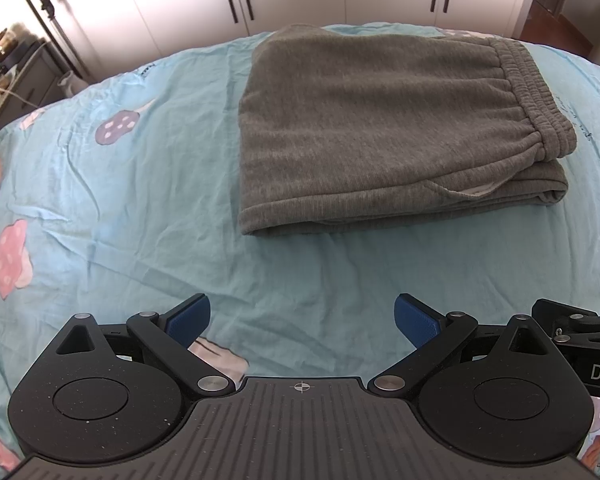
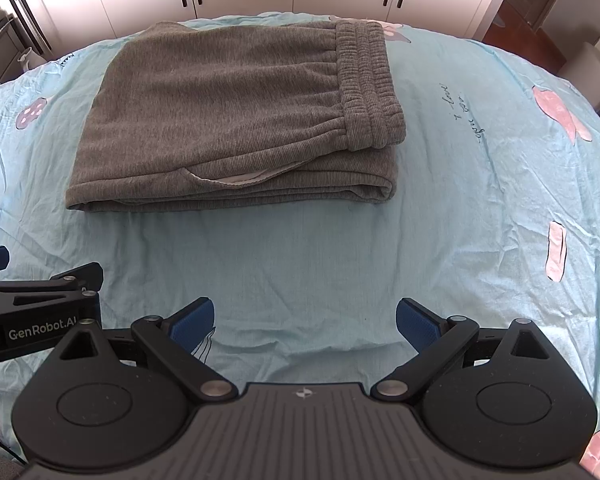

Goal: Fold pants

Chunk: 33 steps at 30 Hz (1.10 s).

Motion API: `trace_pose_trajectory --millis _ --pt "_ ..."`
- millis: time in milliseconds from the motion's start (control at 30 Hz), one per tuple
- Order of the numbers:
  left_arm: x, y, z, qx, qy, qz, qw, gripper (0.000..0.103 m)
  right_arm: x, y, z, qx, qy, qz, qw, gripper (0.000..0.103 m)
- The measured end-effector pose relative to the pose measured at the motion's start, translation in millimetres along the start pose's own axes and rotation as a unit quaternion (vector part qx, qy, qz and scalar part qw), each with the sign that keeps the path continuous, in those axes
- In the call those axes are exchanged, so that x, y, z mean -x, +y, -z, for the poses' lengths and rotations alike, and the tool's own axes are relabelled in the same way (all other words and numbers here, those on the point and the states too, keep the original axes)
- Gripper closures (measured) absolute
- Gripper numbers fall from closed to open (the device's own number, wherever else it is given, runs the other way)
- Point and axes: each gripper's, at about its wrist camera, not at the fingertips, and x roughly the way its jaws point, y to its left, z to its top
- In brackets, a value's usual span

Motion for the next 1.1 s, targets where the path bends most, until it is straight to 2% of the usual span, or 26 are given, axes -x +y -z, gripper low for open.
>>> trace_pose_trajectory --millis 1100 --pt "3.2 -1.1 -2.1 -0.001 -0.003 0.004 1.0000 0.002 1.6 -2.5 -0.1 -0.009 -0.002 -0.001 1.000 0.005"
